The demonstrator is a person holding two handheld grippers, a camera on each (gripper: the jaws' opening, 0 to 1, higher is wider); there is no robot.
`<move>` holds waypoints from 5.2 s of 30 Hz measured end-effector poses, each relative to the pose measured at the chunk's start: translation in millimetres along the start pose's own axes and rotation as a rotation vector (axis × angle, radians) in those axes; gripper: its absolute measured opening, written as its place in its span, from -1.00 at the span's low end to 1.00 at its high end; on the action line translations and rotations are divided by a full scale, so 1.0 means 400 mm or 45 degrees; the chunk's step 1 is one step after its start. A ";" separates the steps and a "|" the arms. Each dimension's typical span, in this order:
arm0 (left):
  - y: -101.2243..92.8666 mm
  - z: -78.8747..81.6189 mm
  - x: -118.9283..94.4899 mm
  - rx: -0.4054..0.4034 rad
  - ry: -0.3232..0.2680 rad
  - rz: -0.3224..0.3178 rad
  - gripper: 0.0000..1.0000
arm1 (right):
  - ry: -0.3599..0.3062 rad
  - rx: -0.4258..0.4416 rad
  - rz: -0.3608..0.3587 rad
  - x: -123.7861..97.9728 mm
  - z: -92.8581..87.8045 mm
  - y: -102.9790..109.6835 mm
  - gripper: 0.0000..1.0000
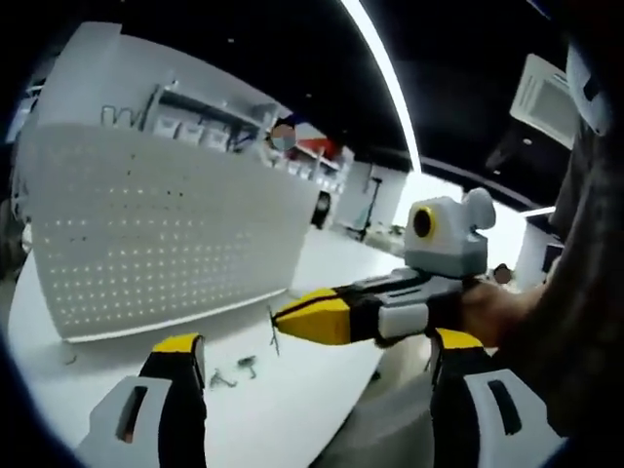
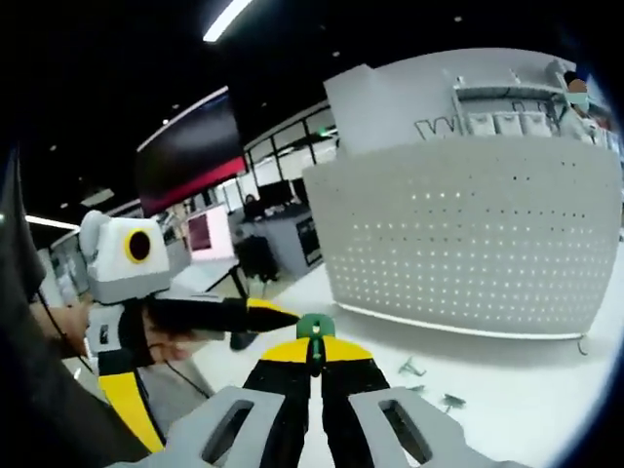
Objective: Insert the hook assembly into the mounting plate slot until the hook locks in place.
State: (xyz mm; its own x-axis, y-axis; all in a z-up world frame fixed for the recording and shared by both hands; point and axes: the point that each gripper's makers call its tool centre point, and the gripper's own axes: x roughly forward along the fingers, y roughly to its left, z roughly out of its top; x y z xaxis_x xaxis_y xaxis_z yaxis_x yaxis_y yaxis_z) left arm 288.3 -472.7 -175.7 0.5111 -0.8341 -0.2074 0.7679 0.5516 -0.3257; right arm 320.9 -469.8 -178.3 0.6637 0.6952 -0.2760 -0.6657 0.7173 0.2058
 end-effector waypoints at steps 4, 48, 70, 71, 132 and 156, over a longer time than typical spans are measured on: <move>0.012 0.007 -0.009 -0.057 -0.021 0.011 1.00 | -0.002 -0.015 -0.029 0.007 0.002 -0.017 -1.00; 0.169 -0.004 -0.061 -0.060 0.020 0.312 0.96 | -0.212 -0.309 -0.491 0.107 0.188 -0.359 -1.00; 0.220 -0.007 -0.086 -0.101 0.032 0.368 0.96 | -0.306 -0.394 -0.625 0.192 0.316 -0.502 -1.00; 0.223 -0.010 -0.087 -0.108 0.035 0.369 0.96 | -0.313 -0.386 -0.630 0.193 0.321 -0.507 -1.00; 0.281 -0.015 -0.093 -0.170 0.045 0.439 0.98 | -0.498 -0.276 -0.795 0.202 0.416 -0.618 -0.99; 0.267 -0.016 -0.097 -0.185 0.029 0.416 0.96 | -0.270 -0.398 -0.858 0.220 0.404 -0.628 -0.94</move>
State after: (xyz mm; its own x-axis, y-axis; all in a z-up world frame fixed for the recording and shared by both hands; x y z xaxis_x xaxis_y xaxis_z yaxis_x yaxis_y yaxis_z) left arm 348.1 -381.5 -208.3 0.7107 -0.6144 -0.3425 0.5015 0.7840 -0.3658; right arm 601.5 -581.3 -102.6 0.9899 0.1300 -0.0557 -0.1393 0.9640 -0.2263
